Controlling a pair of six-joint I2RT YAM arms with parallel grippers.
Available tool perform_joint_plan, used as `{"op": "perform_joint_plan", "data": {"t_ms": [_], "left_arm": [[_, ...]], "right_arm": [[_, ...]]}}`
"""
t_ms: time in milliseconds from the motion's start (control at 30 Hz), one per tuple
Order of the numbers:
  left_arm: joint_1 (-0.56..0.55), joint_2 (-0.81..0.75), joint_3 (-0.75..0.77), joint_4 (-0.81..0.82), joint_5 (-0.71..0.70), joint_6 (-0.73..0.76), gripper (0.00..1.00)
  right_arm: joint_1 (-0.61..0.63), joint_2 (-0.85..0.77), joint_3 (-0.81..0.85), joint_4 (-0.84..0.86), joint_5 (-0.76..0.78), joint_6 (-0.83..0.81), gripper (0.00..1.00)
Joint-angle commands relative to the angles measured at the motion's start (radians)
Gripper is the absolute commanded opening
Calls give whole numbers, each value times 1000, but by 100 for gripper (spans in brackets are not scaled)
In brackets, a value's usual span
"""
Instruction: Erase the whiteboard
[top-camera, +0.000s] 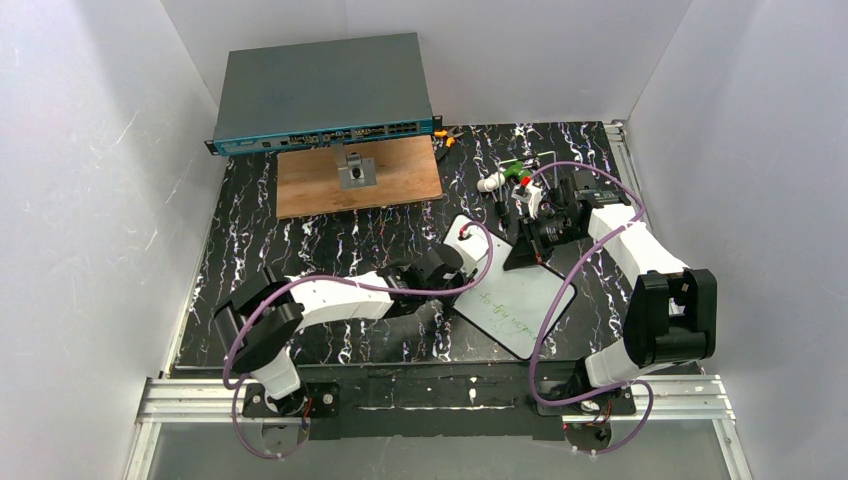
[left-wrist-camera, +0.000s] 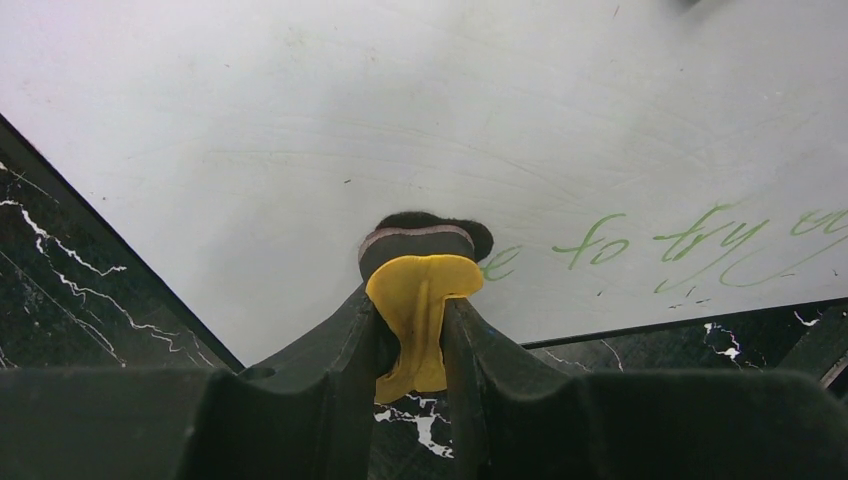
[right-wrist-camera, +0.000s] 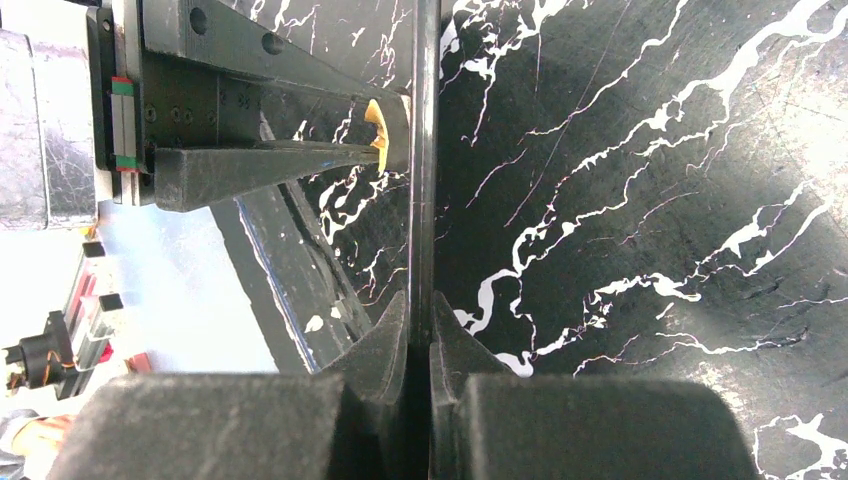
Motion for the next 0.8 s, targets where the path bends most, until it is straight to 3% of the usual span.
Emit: {"op": "perform_joint_plan", "data": {"t_ms": [0, 467, 767], "left_arm": [[2, -10, -65, 46, 21, 27, 0], [-86, 56, -135, 39, -147, 104, 0], [-87, -29, -183, 143, -51, 218, 0]], "right_arm": [[14, -11, 36, -8, -98, -45, 1], [14, -9, 35, -8, -98, -46, 1], [14, -10, 36, -9, -100, -47, 1]]}}
